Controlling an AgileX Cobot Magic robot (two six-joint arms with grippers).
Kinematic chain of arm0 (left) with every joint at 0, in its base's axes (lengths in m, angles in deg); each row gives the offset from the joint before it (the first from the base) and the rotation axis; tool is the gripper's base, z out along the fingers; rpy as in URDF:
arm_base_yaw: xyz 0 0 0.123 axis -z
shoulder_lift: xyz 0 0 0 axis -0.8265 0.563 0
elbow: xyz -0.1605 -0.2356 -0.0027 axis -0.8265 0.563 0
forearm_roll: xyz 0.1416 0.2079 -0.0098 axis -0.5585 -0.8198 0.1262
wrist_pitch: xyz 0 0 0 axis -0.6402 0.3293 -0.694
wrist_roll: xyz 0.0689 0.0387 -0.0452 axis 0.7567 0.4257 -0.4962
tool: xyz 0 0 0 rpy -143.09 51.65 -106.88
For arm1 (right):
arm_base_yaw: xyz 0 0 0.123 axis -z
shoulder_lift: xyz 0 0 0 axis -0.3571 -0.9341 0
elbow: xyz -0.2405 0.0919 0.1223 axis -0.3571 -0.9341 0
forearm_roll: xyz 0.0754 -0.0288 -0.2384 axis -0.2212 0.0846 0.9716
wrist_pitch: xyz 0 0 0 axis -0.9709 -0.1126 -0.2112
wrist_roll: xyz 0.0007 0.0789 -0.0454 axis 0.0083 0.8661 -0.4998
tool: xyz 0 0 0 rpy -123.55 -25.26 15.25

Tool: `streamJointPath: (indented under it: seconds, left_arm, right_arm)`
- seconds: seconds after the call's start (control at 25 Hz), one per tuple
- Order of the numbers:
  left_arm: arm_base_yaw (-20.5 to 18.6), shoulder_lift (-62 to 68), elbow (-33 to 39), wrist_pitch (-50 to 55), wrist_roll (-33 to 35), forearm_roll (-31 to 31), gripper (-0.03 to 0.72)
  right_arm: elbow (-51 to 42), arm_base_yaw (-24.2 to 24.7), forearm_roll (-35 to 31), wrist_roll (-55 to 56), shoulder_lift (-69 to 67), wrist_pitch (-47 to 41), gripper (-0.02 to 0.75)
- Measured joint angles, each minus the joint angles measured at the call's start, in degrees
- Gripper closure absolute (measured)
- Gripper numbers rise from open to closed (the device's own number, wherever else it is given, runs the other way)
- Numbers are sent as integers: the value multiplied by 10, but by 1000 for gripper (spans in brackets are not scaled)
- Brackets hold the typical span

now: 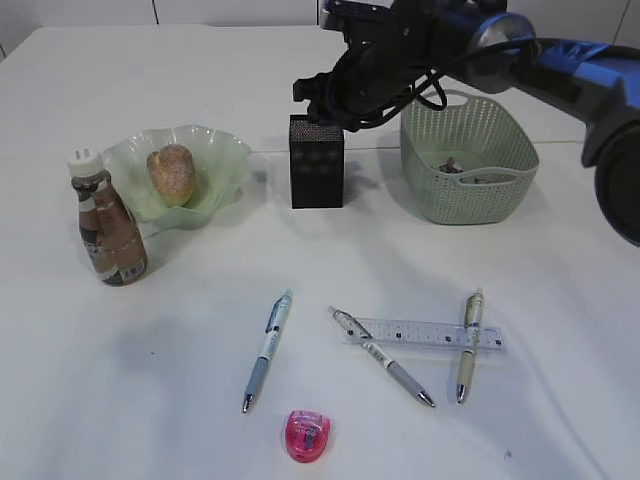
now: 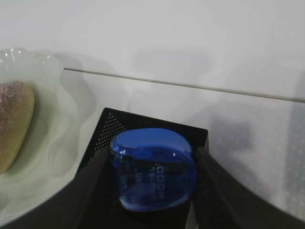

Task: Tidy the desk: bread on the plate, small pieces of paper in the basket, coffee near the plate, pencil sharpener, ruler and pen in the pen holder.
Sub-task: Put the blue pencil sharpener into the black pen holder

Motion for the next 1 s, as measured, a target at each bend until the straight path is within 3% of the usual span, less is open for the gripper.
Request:
streamJointPath:
  seconds: [1.0]
  left_arm:
    - [0,4,0,-29,0,4,226]
  right_arm:
    - [0,0,-33,-46,-12,32,355]
